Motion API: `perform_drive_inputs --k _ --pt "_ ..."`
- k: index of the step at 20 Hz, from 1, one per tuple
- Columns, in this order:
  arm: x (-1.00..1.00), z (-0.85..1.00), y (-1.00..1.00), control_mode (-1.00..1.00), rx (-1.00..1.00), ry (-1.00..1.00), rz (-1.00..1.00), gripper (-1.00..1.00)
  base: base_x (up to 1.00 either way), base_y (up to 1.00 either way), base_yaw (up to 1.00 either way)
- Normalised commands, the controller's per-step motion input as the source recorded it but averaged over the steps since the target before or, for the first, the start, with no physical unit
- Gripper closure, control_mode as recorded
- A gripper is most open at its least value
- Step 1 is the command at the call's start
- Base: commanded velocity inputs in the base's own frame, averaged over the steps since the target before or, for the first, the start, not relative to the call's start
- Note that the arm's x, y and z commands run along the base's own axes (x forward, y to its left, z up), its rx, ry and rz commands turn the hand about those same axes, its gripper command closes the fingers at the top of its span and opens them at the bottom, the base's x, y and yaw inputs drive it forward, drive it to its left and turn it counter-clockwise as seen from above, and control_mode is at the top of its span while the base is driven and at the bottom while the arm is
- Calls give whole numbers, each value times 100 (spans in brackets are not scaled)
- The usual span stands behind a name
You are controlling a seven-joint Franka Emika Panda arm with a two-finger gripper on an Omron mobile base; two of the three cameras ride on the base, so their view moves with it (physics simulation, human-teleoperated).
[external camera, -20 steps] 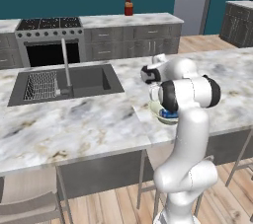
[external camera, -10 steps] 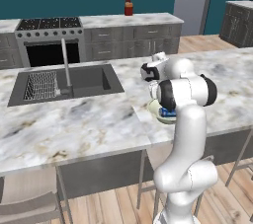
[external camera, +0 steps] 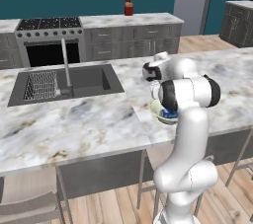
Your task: Open the fridge, grab two sodas, and place both sodas inside the bowl with ice on the dining counter.
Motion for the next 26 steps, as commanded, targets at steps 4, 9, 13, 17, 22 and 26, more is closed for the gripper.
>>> perform_drive_inputs --k 4,9,13,17,22,26 --pt "-38 32 0 -100 0 -8 0 -100 0 0 0" --pt "-37 46 0 -100 0 -10 0 -100 0 0 0" --pt "-52 44 0 -100 0 -13 0 -100 0 0 0" --pt "-60 40 0 -100 0 -13 0 -100 0 0 0" --pt "-64 22 7 -100 0 -10 0 -100 0 0 0" --pt "-60 14 16 -100 1 -9 0 -100 0 0 0"
